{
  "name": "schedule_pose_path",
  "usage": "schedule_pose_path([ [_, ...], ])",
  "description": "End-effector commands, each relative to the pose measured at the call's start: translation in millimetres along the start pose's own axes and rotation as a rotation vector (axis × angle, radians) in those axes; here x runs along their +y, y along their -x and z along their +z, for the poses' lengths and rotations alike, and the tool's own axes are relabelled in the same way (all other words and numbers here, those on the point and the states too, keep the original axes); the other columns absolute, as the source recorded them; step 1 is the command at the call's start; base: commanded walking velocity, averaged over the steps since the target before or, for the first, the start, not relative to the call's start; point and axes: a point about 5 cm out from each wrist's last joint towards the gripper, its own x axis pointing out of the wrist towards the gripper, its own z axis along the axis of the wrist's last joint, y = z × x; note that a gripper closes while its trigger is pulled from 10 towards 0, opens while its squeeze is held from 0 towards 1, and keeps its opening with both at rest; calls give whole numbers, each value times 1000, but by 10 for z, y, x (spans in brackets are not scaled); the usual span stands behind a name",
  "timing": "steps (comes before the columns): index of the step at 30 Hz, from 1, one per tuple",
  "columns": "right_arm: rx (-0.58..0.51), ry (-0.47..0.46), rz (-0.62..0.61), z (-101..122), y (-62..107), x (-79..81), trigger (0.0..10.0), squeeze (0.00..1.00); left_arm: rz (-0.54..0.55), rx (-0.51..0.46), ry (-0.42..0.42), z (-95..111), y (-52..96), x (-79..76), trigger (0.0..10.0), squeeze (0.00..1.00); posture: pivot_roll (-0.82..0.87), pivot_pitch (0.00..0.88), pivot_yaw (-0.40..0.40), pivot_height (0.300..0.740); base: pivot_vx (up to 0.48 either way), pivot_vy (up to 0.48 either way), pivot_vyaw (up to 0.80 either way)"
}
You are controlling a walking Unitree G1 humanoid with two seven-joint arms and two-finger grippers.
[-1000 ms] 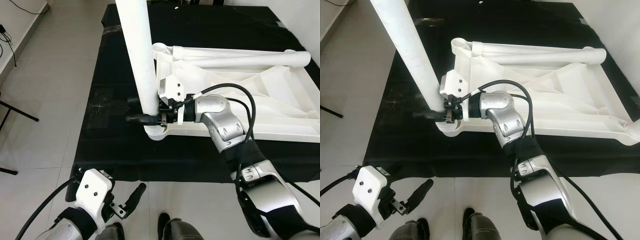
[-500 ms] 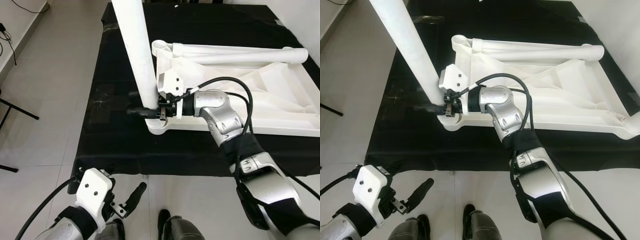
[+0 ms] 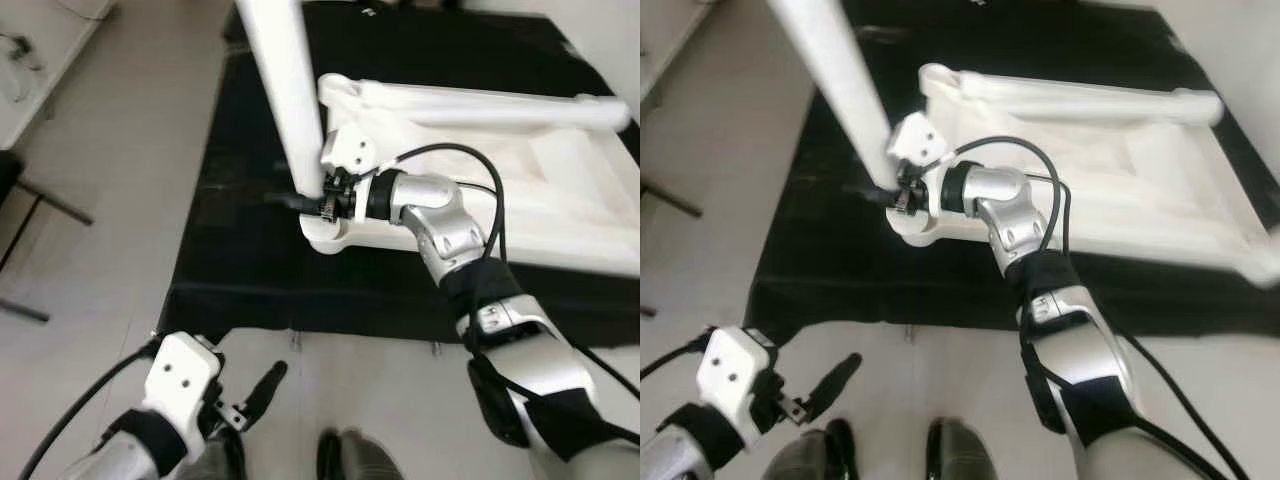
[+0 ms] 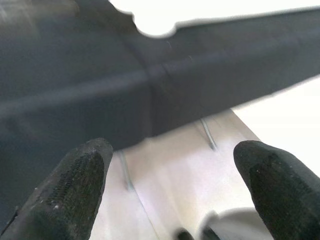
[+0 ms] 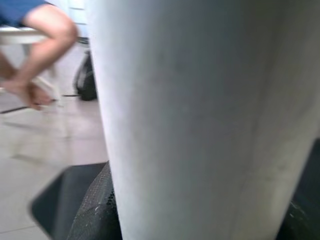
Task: Building children table
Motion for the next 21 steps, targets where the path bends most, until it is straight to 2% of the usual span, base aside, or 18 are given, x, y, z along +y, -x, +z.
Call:
schedule_pose_path([
  [1,-29,-125,-15,-85,50,-8,10000,0,-9,-1,-5,8,-9,-1,10000,0,-182,351,-93,740,0,0,0],
  [3,-157,-222,-13,65,59,-57,10000,0,-9,-1,-3,6,-11,2,10000,0,-184,351,-94,740,0,0,0],
  [8,-200,-250,-32,113,62,-93,10000,0,-8,-1,-4,3,-15,9,10000,0,-186,352,-96,740,0,0,0],
  [10,-174,-224,-77,86,66,-123,10000,0,-7,-1,-4,1,-17,11,10000,0,-186,343,-98,740,0,0,0],
  [11,-126,-179,-152,32,82,-172,10000,0,-5,-1,-4,-4,-20,12,10000,0,-185,336,-98,740,0,0,0],
  [12,-126,-179,-152,32,82,-172,10000,0,-5,-1,-4,-4,-20,12,10000,0,-185,336,-98,740,0,0,0],
  [13,-104,-177,-205,-4,105,-213,10000,0,-3,-2,-3,-8,-21,10,10000,0,-184,333,-98,740,0,0,0],
  [21,-50,-157,-301,-51,174,-297,10000,0,-7,-1,-1,-16,-26,-1,10000,0,-185,322,-98,740,0,0,0],
])
